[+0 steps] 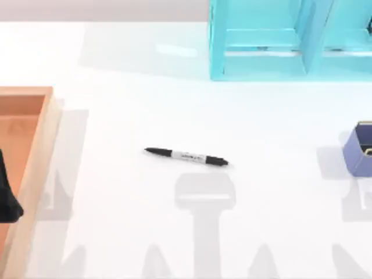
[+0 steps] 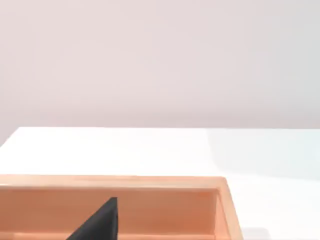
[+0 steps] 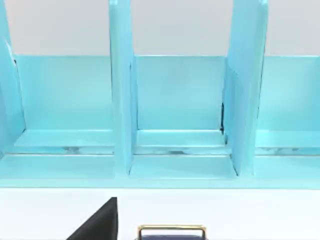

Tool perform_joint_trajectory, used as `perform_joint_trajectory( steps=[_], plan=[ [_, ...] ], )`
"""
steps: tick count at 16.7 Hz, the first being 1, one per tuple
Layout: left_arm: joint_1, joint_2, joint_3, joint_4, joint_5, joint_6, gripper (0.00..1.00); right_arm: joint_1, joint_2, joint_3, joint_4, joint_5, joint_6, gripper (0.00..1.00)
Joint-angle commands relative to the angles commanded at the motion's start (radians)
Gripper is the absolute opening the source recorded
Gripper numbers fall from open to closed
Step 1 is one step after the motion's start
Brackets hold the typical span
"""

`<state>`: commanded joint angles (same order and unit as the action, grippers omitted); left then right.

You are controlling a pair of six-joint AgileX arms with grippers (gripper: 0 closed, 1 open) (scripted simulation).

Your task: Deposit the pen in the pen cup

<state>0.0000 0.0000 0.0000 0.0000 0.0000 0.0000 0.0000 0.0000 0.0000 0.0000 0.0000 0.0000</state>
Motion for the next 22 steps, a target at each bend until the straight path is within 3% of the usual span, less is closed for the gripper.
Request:
perform_joint_trajectory(
  steps=[5, 10, 22],
  plan=[
    [0.000, 0.000, 0.000, 0.000, 0.000, 0.000, 1.00, 0.037, 0.050, 0.056, -0.026, 0.009, -0.015, 1.00],
    [0.000, 0.000, 0.000, 0.000, 0.000, 0.000, 1.00, 0.186, 0.315, 0.342, -0.168, 0.068, -0.087, 1.00],
    [0.000, 0.000, 0.000, 0.000, 0.000, 0.000, 1.00, 0.592, 1.681, 1.467, -0.911, 0.185, -0.408, 1.00]
  ],
)
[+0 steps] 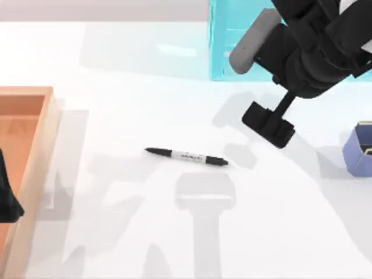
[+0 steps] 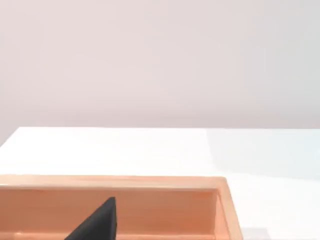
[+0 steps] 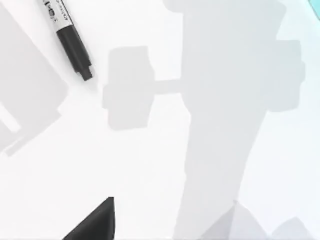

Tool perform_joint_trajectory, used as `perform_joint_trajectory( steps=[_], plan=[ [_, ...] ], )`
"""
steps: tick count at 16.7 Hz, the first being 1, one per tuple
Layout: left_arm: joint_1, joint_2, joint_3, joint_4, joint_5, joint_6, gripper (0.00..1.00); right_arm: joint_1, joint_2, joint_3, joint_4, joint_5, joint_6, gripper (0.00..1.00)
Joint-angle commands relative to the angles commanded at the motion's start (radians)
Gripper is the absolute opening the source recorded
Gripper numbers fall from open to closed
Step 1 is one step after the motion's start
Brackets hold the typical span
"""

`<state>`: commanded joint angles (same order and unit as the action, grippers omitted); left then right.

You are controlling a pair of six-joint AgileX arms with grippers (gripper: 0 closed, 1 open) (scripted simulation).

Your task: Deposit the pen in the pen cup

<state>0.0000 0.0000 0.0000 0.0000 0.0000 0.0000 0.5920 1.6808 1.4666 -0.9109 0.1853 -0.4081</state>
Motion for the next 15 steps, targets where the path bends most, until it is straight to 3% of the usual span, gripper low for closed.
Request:
perform_joint_trajectory(
  steps=[7, 15],
  plan=[
    [0.000, 0.000, 0.000, 0.000, 0.000, 0.000, 1.00, 0.131, 0.591, 0.510, -0.289, -0.015, -0.138, 1.00],
    [0.000, 0.000, 0.000, 0.000, 0.000, 0.000, 1.00, 0.167, 0.715, 0.696, -0.336, -0.029, -0.181, 1.00]
  ],
)
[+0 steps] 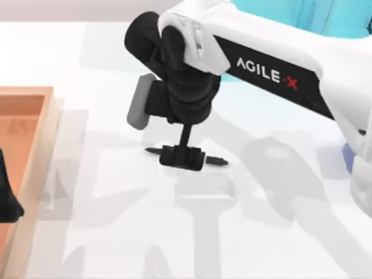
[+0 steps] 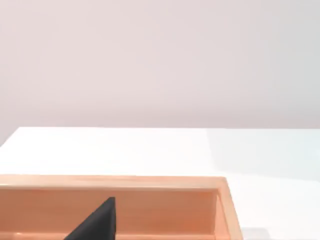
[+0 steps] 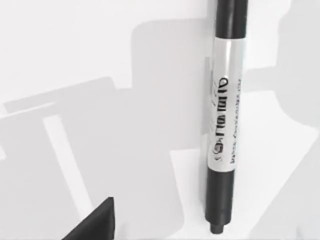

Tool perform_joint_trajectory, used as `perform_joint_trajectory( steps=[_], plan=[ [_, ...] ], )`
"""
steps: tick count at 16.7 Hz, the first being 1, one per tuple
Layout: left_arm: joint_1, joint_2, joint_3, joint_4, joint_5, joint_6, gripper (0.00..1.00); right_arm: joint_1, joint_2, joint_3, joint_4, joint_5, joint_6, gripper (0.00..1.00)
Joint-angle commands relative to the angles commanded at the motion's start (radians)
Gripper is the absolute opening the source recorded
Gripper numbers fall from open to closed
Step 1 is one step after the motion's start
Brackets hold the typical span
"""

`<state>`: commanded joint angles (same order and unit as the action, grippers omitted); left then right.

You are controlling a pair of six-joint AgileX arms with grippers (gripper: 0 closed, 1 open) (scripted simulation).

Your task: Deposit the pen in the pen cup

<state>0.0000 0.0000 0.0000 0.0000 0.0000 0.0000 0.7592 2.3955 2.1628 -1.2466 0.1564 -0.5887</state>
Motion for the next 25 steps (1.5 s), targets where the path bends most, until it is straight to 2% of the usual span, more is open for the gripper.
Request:
perform_joint_trajectory(
  steps=[5, 12, 17, 25],
  plan=[
    [0.000, 0.000, 0.000, 0.000, 0.000, 0.000, 1.00, -0.006, 0.005, -0.014, 0.018, 0.000, -0.003, 1.00],
    [0.000, 0.000, 0.000, 0.000, 0.000, 0.000, 1.00, -0.026, 0.104, -0.160, 0.274, -0.001, -0.026, 1.00],
    [0.000, 0.000, 0.000, 0.000, 0.000, 0.000, 1.00, -0.030, 0.118, -0.181, 0.303, -0.001, -0.029, 1.00],
    [0.000, 0.000, 0.000, 0.000, 0.000, 0.000, 1.00, -0.030, 0.118, -0.181, 0.303, -0.001, -0.029, 0.40]
  ],
)
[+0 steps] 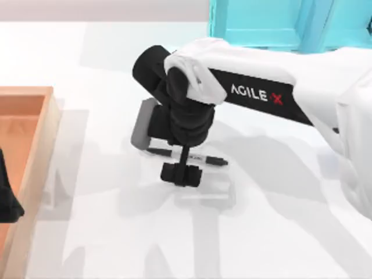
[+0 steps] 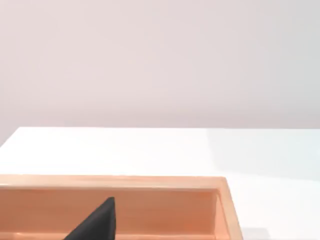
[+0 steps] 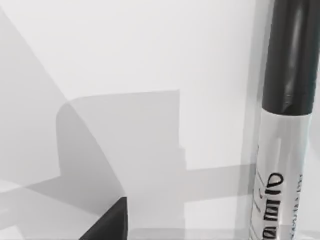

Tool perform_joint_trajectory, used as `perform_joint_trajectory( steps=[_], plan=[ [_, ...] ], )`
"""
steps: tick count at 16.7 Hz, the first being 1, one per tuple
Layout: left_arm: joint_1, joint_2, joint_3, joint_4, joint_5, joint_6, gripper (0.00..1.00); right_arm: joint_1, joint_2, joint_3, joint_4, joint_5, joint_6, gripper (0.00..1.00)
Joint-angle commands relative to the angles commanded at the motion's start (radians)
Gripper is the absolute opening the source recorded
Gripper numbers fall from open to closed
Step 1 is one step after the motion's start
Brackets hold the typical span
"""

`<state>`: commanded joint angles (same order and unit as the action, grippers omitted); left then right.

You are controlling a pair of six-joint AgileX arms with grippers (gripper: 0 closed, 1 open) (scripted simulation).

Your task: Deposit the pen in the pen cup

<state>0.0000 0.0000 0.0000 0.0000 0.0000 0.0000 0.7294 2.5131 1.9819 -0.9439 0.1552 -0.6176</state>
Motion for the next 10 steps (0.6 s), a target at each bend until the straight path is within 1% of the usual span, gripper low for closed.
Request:
perform_joint_trajectory(
  steps=[5, 6, 10],
  plan=[
    [0.000, 0.000, 0.000, 0.000, 0.000, 0.000, 1.00, 0.000, 0.000, 0.000, 0.000, 0.000, 0.000, 0.02],
    [0.000, 0.000, 0.000, 0.000, 0.000, 0.000, 1.00, 0.000, 0.000, 0.000, 0.000, 0.000, 0.000, 0.00],
    [0.000, 0.000, 0.000, 0.000, 0.000, 0.000, 1.00, 0.000, 0.000, 0.000, 0.000, 0.000, 0.000, 0.00]
  ],
)
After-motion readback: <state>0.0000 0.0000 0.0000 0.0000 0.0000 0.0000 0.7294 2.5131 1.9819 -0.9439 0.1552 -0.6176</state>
